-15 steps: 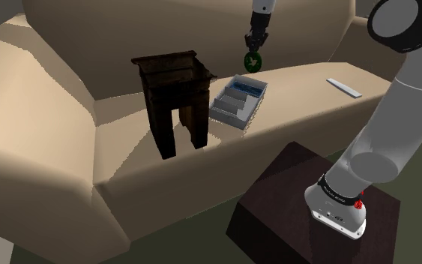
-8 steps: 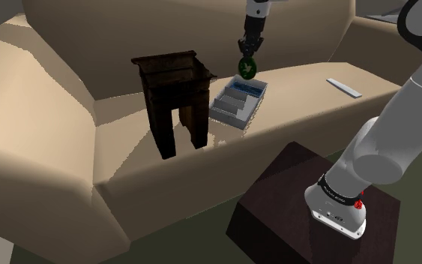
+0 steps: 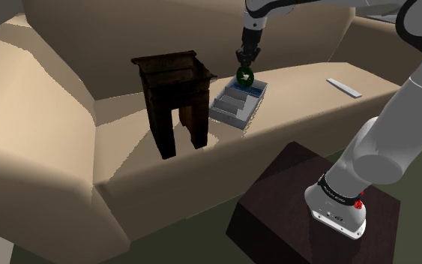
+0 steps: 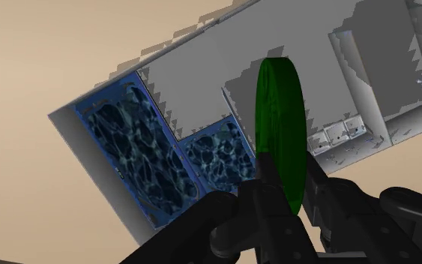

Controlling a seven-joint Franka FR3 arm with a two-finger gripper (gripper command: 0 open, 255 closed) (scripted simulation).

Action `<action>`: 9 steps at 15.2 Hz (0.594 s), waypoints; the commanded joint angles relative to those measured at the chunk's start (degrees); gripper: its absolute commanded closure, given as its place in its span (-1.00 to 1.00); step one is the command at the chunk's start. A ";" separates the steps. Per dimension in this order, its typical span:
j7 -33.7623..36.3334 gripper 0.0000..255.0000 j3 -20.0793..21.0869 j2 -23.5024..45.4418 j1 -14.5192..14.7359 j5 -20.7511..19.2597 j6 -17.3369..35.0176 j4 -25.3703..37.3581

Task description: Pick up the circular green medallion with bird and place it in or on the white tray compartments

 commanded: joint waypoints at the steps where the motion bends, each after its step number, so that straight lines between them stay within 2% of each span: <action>1: 0.03 1.00 0.03 0.17 0.03 0.06 1.54 -1.35; 6: -0.16 1.00 0.01 0.93 0.00 0.28 5.27 -4.34; 9: -0.18 1.00 0.01 1.00 0.00 0.31 5.56 -4.56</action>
